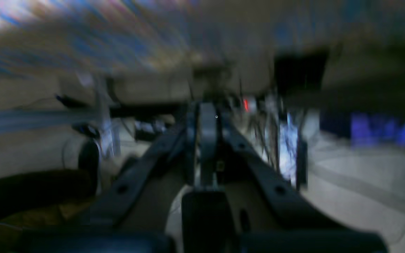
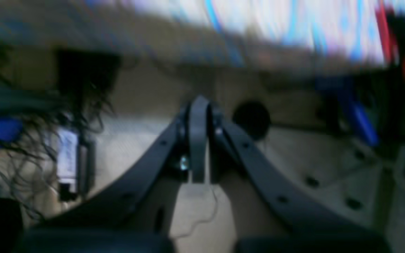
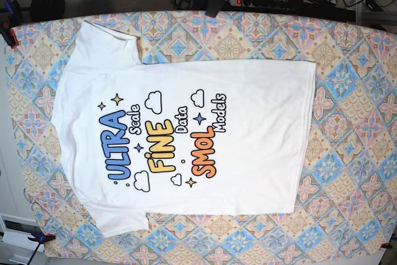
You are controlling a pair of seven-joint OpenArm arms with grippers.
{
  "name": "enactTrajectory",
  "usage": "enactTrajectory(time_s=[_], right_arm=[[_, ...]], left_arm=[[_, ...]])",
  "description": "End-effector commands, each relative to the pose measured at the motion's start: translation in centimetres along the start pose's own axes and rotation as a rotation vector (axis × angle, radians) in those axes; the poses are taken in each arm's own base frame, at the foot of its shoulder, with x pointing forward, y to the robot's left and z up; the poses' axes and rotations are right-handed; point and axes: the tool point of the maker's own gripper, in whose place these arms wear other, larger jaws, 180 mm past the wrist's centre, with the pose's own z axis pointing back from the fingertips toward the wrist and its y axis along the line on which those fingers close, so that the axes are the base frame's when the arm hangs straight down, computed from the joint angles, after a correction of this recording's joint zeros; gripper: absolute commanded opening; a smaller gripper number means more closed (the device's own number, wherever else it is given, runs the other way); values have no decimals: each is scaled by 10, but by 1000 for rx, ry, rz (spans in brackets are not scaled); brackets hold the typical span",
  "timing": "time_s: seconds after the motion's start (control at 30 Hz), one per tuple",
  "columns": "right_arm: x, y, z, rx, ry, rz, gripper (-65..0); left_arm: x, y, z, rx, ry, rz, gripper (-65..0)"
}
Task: Fold the T-shirt properly
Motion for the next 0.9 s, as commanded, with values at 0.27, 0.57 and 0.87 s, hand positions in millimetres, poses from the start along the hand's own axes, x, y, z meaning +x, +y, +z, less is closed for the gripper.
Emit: enactTrajectory(time_s=[0.27, 0.57, 0.87], right_arm=[[77, 16, 13, 44, -160, 3, -650], [106, 56, -5, 134, -168, -30, -603], [125, 68, -10, 170, -215, -88, -484]], left_arm=[[75, 0, -20, -53, -37, 236, -515], [119, -8, -50, -163, -40, 525, -404], [130, 11, -85, -171, -66, 778, -342]])
